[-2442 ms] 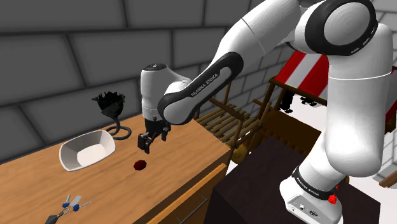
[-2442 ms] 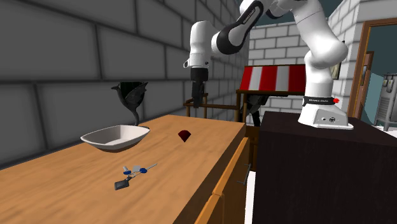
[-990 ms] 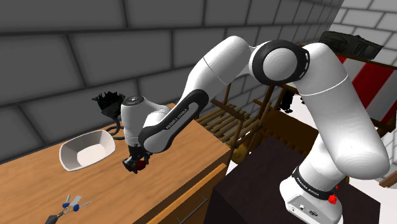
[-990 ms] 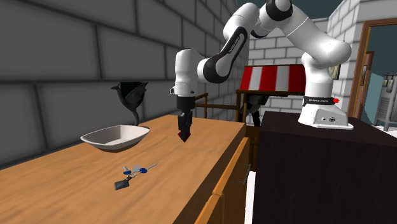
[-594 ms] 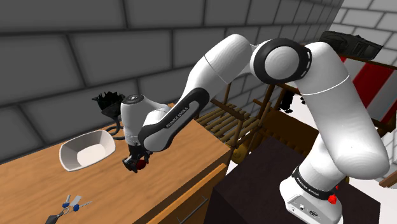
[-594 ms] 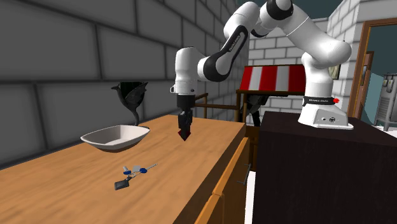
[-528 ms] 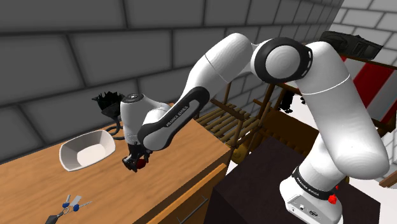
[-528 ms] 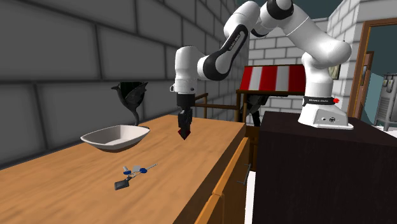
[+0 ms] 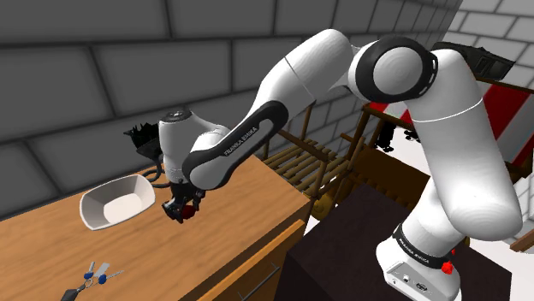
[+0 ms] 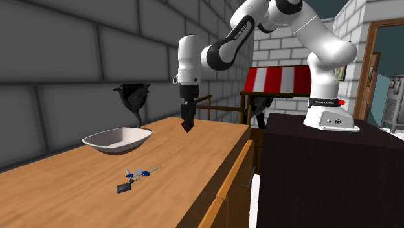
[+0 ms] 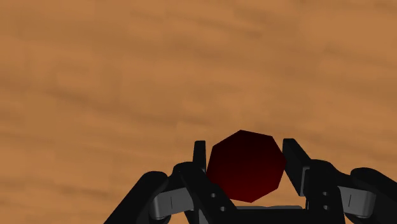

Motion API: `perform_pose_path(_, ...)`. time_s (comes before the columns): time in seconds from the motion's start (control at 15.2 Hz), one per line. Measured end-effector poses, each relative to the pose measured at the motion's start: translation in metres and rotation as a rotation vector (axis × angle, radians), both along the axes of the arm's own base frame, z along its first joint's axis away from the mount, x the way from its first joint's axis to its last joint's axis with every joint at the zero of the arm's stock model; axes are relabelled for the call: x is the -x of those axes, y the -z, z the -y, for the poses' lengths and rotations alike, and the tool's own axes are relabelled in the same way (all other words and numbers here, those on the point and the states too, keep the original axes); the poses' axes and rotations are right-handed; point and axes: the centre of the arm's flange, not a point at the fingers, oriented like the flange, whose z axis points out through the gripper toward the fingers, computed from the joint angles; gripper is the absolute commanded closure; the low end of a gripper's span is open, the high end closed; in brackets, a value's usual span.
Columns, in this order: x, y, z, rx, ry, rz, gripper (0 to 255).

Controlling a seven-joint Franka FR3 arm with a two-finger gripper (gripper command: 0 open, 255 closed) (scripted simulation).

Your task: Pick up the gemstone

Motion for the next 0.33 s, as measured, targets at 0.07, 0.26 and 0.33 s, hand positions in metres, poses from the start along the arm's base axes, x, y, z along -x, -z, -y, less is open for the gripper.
perform_pose_path(0.07,0.0,-0.006,-0.002,0.0,0.0,0.0,255)
perform_pose_path(0.26,0.001,-0.021,-0.001,0.0,0.0,0.0,255)
perform_pose_path(0.33,0.0,-0.025,-0.001,0.0,0.0,0.0,255)
